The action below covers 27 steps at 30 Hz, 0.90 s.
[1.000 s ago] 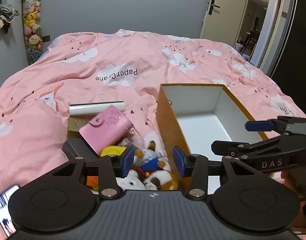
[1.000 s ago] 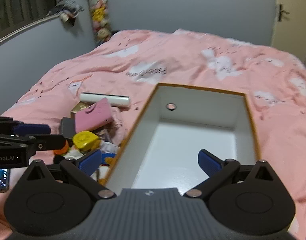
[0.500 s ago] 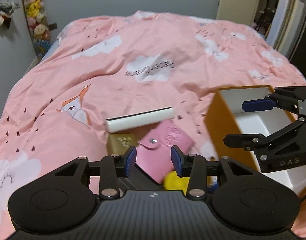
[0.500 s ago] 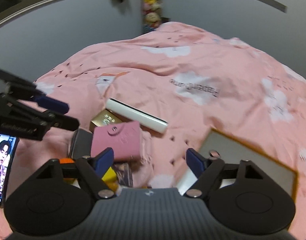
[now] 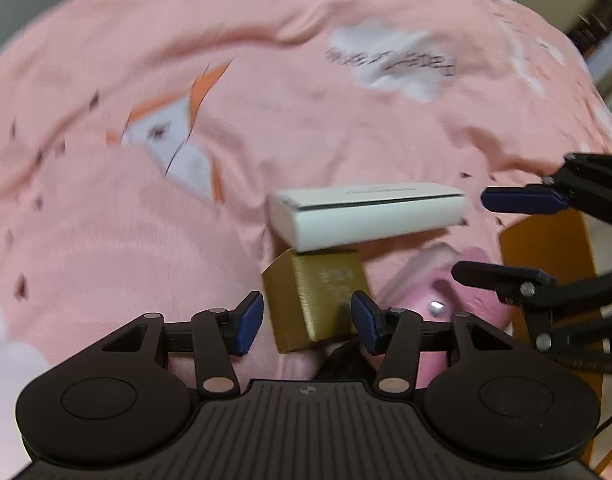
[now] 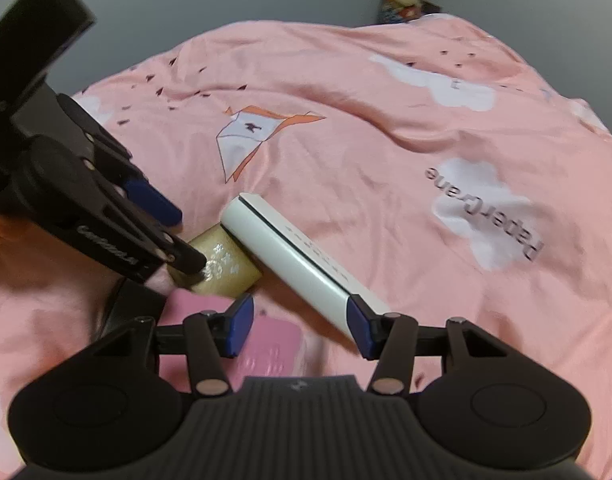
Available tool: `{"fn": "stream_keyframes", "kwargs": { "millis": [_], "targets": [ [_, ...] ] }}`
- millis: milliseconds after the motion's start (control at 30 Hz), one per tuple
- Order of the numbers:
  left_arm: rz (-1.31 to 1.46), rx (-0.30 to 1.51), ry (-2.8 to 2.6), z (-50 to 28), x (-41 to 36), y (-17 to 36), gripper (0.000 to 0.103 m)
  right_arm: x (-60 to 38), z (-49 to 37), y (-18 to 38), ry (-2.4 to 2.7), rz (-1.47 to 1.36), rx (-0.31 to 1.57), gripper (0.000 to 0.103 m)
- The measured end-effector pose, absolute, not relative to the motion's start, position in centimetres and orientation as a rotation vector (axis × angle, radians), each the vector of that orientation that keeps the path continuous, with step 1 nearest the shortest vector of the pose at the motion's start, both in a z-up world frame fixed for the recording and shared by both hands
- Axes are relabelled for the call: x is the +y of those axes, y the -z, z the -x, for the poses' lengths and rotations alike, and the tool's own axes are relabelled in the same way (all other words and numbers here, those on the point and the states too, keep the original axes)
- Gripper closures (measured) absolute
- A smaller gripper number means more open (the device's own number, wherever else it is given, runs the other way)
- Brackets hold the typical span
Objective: Organize objects
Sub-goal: 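Grasp the gold cube box with the left gripper while the right grasps the white glasses case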
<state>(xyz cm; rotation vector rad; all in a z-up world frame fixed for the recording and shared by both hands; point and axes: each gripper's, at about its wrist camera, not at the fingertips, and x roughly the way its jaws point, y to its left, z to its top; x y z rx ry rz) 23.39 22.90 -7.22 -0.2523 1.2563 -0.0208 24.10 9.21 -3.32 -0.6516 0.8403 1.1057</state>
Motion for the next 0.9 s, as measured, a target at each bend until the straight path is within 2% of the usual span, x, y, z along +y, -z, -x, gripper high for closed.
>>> {"fn": "stream_keyframes", "kwargs": {
  "millis": [67, 433, 500, 767, 900],
  "targets": [
    [0.301, 1.265, 0.036, -23.9, 23.6, 8.1, 0.042, 10.3, -24.6, 4.0, -1.129, 0.679, 0.839, 0.049],
    [0.296, 1.309, 0.116, -25.5, 23.2, 10.5, 0.02, 13.3, -25.2, 7.6, -1.202, 0.875, 0.794, 0.043],
    [0.294, 1.319, 0.114, -26.0, 23.0, 10.9, 0.018, 13.7, -25.3, 8.3, -1.202, 0.906, 0.783, 0.043],
    [0.275, 1.327, 0.121, -26.4, 22.8, 11.2, 0.015, 13.2, -26.4, 7.3, -1.157, 0.915, 0.776, 0.054],
    [0.245, 1.346, 0.094, -26.8, 22.1, 11.4, 0.018, 12.3, -28.2, 6.1, -1.076, 0.852, 0.828, 0.059]
  ]
}}
